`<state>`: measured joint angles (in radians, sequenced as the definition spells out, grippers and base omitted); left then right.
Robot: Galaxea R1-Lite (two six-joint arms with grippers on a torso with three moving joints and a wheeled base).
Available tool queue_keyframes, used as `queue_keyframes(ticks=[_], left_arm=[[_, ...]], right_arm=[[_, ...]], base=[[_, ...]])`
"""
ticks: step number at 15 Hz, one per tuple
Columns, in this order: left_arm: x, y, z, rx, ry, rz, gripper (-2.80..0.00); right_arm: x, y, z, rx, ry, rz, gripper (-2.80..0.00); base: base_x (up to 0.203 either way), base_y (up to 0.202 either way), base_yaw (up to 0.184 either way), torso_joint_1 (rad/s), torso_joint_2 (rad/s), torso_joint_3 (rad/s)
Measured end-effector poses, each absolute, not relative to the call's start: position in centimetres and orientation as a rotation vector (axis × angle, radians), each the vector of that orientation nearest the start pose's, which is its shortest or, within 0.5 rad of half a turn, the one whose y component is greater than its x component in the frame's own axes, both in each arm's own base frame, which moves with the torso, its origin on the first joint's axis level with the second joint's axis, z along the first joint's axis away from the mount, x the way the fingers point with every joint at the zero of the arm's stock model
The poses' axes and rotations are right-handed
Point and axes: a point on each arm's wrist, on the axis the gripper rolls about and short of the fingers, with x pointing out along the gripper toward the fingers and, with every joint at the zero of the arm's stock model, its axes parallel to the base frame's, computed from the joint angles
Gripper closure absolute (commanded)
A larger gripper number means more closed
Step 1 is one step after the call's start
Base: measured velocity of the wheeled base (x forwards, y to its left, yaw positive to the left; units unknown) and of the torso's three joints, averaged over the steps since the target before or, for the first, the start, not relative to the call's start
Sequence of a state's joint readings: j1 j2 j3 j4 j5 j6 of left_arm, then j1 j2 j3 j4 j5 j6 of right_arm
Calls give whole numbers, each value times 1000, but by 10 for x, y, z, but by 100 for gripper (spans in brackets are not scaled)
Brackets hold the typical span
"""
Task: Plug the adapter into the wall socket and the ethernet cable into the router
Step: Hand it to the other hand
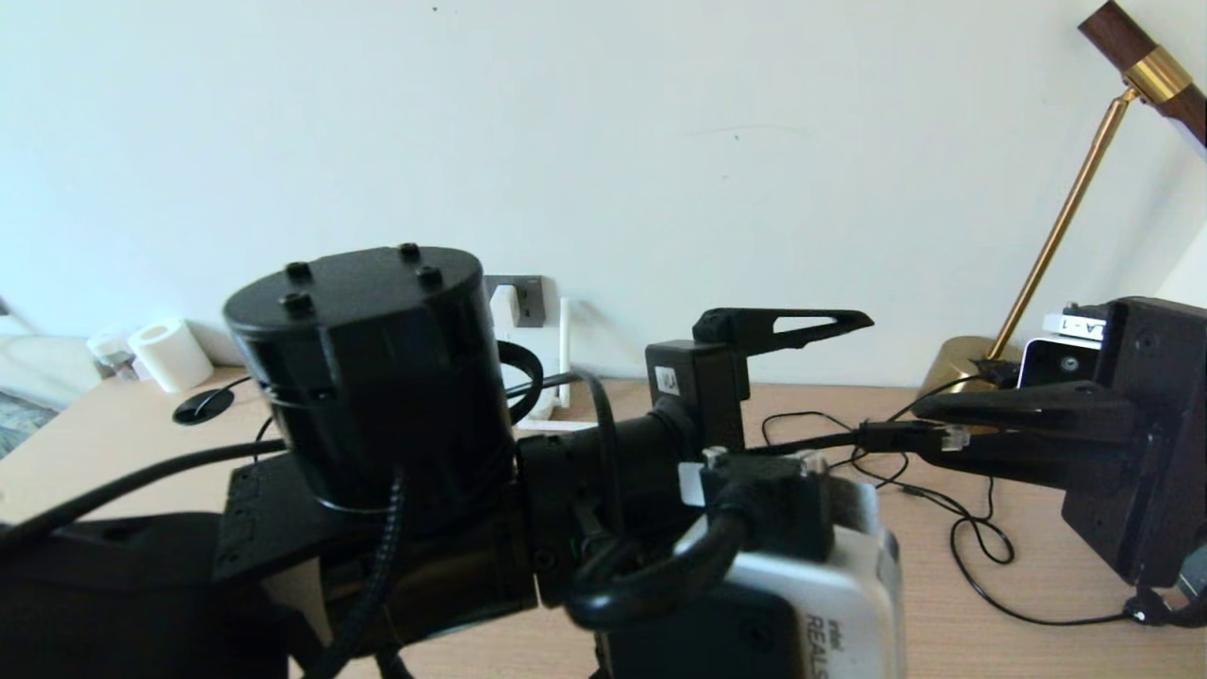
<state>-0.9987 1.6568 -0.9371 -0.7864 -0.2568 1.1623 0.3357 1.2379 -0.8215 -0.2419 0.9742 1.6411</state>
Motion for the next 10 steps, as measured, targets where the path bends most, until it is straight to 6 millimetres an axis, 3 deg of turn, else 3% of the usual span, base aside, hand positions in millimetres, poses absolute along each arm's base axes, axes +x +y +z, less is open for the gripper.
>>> queue_keyframes(ticks=[5,6,10], left_arm=[[162,-262,245,970,-783,-1068,-280],[162,-262,245,970,-783,-1069,0],[162,-263,247,966,-789,-1065,0]], right_arm=[[169,77,265,1437,1197,838,0],[170,77,264,1437,1198,835,0],[171,78,263,1437,1204,834,0]], base=[[0,0,0,0,0,0],[0,0,0,0,0,0],[0,0,0,0,0,0]])
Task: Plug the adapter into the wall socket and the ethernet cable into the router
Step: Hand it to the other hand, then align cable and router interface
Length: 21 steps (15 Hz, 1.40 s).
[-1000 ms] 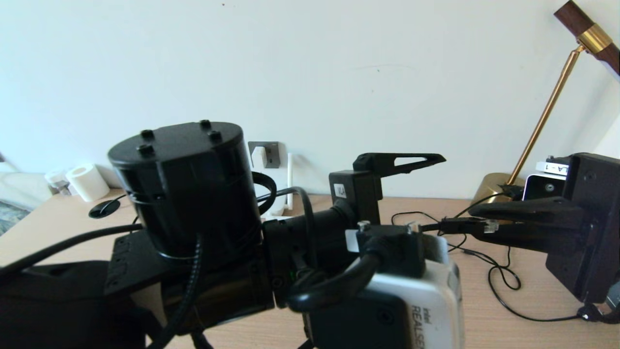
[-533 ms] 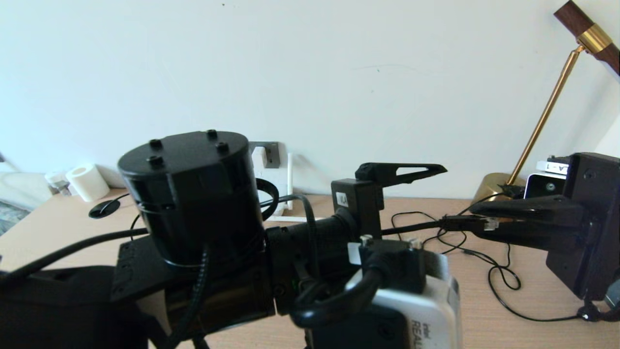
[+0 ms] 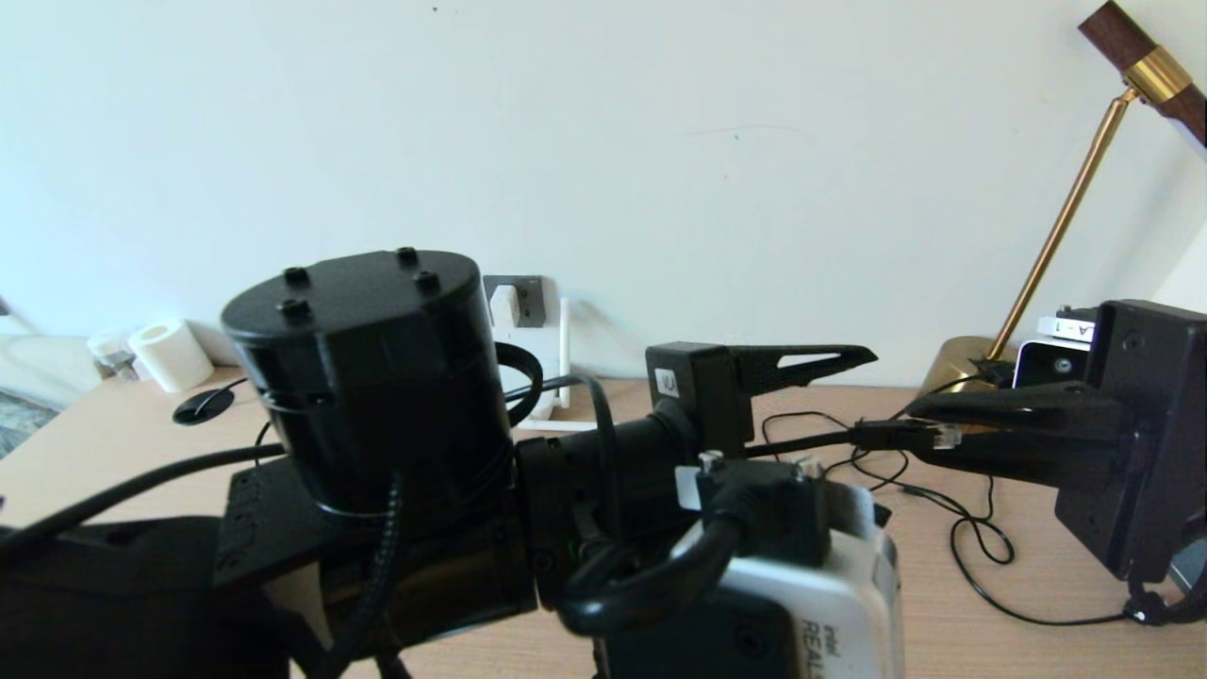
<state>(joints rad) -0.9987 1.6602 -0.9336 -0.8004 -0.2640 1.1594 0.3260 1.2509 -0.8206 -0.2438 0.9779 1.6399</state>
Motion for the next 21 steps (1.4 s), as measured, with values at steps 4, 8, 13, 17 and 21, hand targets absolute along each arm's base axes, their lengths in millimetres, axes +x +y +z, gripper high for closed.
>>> queue_keyframes(ticks=[4,8,13,17,21], left_arm=[[167,-270,247,964,-794,-1061,0],[171,-276,244,967,-789,-1066,0],[171,-276,242,968,-787,-1066,0],[171,-275,243,967,-786,-1065,0],[181,-264,242,856,-664,-1054,0]], right_arm=[[171,78,263,1436,1209,836,0],[171,78,263,1433,1218,844,0],[170,78,263,1414,1208,861,-280],[165,76,263,1389,1176,881,-280],[144,66,267,1289,900,876,-280]], base=[[0,0,0,0,0,0],[0,0,0,0,0,0],[0,0,0,0,0,0],[0,0,0,0,0,0],[0,0,0,0,0,0]])
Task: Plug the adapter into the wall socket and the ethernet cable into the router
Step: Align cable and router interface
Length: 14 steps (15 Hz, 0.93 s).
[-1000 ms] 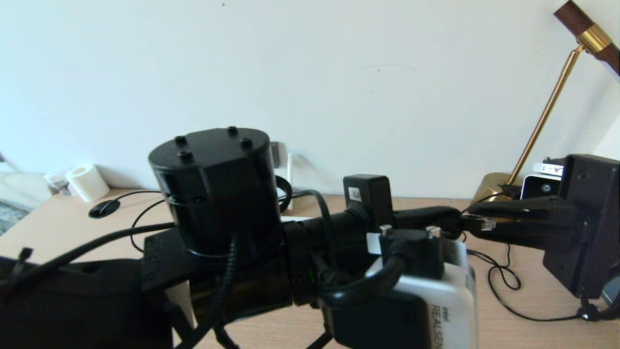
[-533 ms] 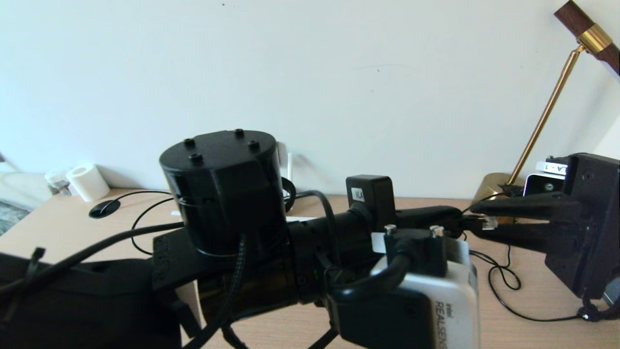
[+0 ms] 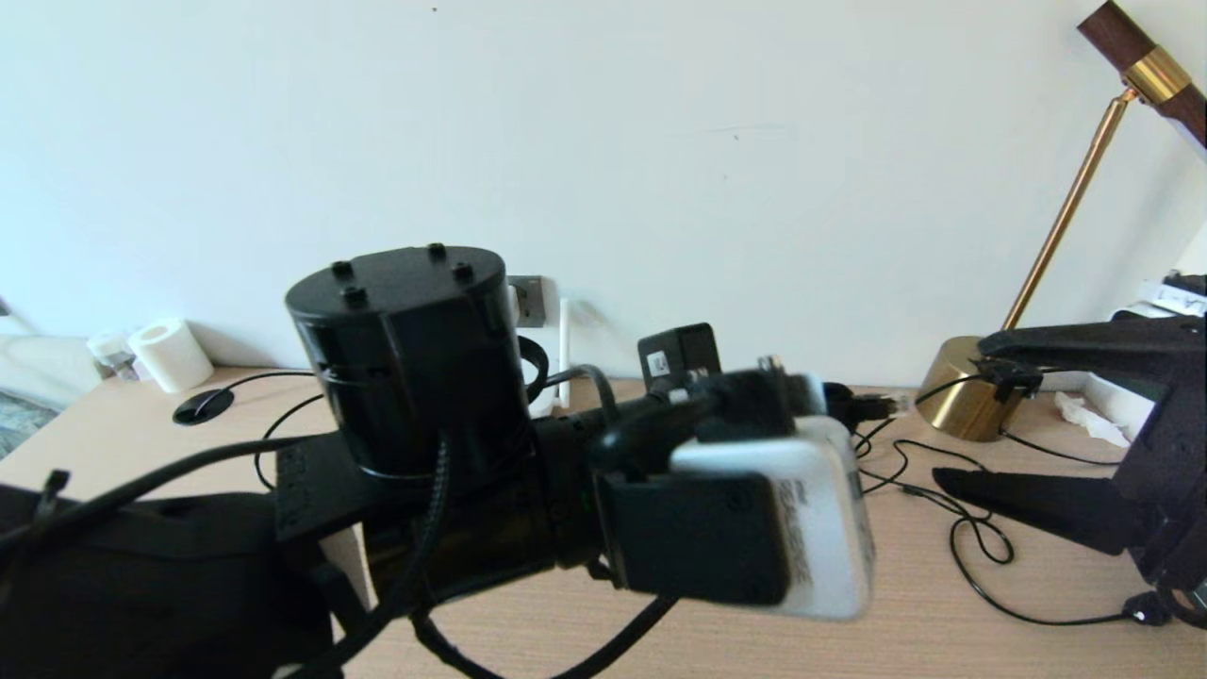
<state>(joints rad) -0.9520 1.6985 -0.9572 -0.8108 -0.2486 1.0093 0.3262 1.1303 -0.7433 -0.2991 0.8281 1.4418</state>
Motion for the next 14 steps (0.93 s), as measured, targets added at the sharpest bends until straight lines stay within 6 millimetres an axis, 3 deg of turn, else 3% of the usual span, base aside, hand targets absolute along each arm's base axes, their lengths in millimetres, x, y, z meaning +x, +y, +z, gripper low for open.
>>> queue_keyframes(ticks=[4,5,9,12,14], left_arm=[[232,-222,234,626,-377,-865,0],[248,-210,235,559,-321,-798,0],[287,-194,252,221,-175,-565,0],[294,-190,237,39,61,-459,0],[293,-187,224,-26,177,-379,0]], right_arm=[[109,48,245,1006,514,683,-280],[97,42,236,887,430,610,0],[46,16,205,471,225,311,0],[8,-2,179,213,194,82,0],[-8,-9,158,102,212,-88,0]], base=[[0,0,0,0,0,0],[0,0,0,0,0,0],[0,0,0,0,0,0],[0,0,0,0,0,0],[0,0,0,0,0,0]])
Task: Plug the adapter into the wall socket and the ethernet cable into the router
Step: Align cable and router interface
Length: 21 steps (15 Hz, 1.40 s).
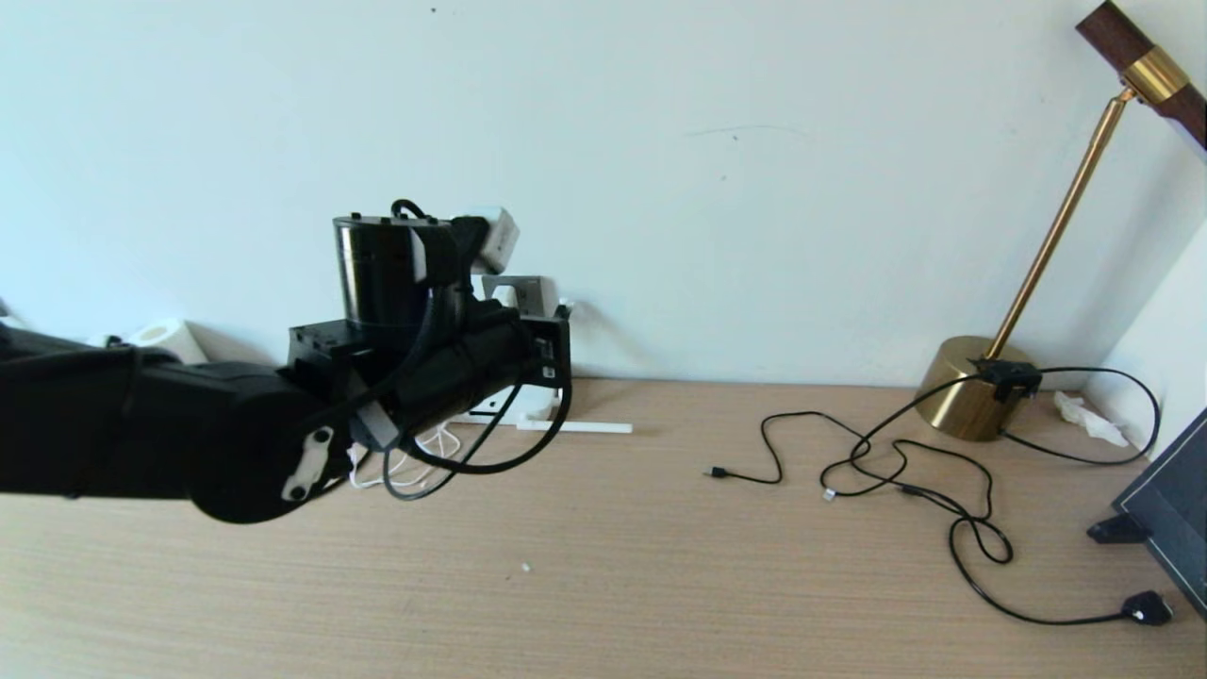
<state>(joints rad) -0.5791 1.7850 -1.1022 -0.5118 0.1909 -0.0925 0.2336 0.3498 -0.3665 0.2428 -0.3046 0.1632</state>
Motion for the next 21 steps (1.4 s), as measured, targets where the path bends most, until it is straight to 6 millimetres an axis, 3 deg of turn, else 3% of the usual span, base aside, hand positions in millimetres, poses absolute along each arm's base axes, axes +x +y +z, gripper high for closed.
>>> queue_keyframes(ticks=[5,10,14,18,21], left_arm=[[280,-165,182,-41,370,-273,0],[259,-137,153,-67,480,-181,0],[245,-127,150,-92,498,-162,0],[245,-126,153,-170,488,-143,0],[242,-124,149,-175,488,-149,0]], right_arm=[[-9,-8,111,36,286,-151,0],[-3,-5,97,3,246,-35,0],[-5,-4,93,-61,308,-187,0],[-2,0,82,-13,265,-63,0],[-2,0,80,8,266,-62,0]], base=[[0,0,0,0,0,0],[0,0,0,0,0,0],[0,0,0,0,0,0],[0,0,0,0,0,0],[0,0,0,0,0,0]])
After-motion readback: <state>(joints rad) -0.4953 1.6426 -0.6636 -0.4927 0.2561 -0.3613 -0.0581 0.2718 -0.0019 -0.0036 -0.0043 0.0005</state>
